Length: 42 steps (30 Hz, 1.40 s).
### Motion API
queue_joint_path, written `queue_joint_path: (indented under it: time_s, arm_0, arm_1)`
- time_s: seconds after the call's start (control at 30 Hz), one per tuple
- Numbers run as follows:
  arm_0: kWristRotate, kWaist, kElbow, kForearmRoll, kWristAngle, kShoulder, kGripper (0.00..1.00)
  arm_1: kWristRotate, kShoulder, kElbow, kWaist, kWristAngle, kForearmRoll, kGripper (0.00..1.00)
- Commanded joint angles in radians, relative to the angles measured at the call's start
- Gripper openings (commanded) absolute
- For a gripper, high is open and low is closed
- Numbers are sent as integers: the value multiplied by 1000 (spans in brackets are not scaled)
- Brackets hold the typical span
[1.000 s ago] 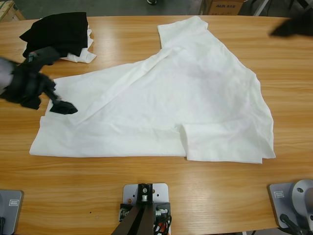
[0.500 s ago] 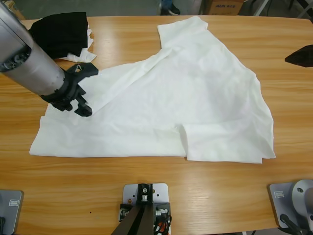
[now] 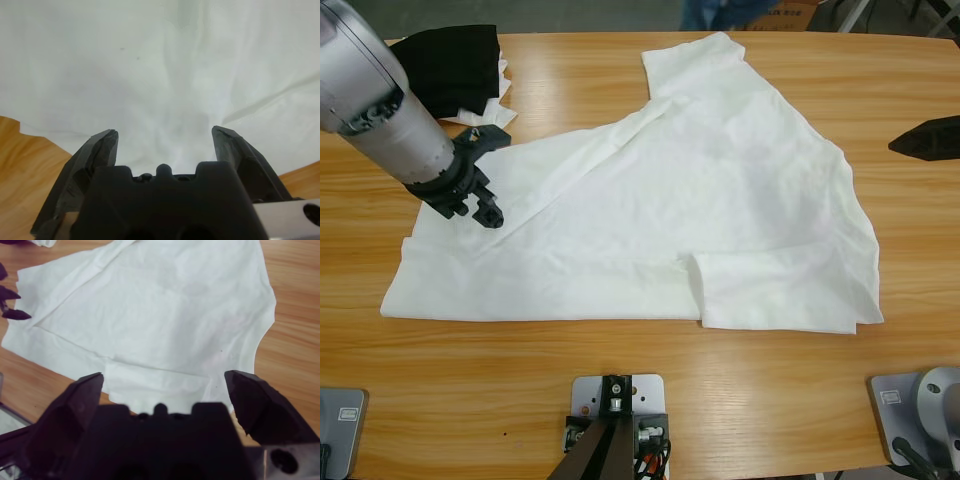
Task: Fold clothes
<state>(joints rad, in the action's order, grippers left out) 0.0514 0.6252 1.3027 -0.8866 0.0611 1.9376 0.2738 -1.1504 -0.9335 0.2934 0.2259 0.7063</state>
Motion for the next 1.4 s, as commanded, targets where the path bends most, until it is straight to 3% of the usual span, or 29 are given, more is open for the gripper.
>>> queue_joint_path:
  time_s: [0.03, 0.43, 0.57, 0.67, 1.33, 1.4]
  arm_0:
    - [-1, -45, -3, -3, -160, 90, 724]
    - [-41, -143, -39, -14, -172, 79, 724]
    - [-47, -145, -63, -14, -178, 83, 715]
    - [-53, -151, -80, -12, -178, 81, 643]
    - [-64, -142, -114, -3, -210, 78, 642]
    - [-64, -142, -114, 1, -207, 81, 589]
  arm_1:
    - [12, -19, 48, 12, -11, -22, 1000]
    - [28, -24, 88, 12, -7, -41, 1000]
    - [29, -26, 95, 12, -7, -41, 1000]
    - [37, -28, 112, 12, -7, -51, 1000]
    - [44, -32, 140, 12, -7, -76, 1000]
    - [45, -32, 140, 12, -7, -76, 1000]
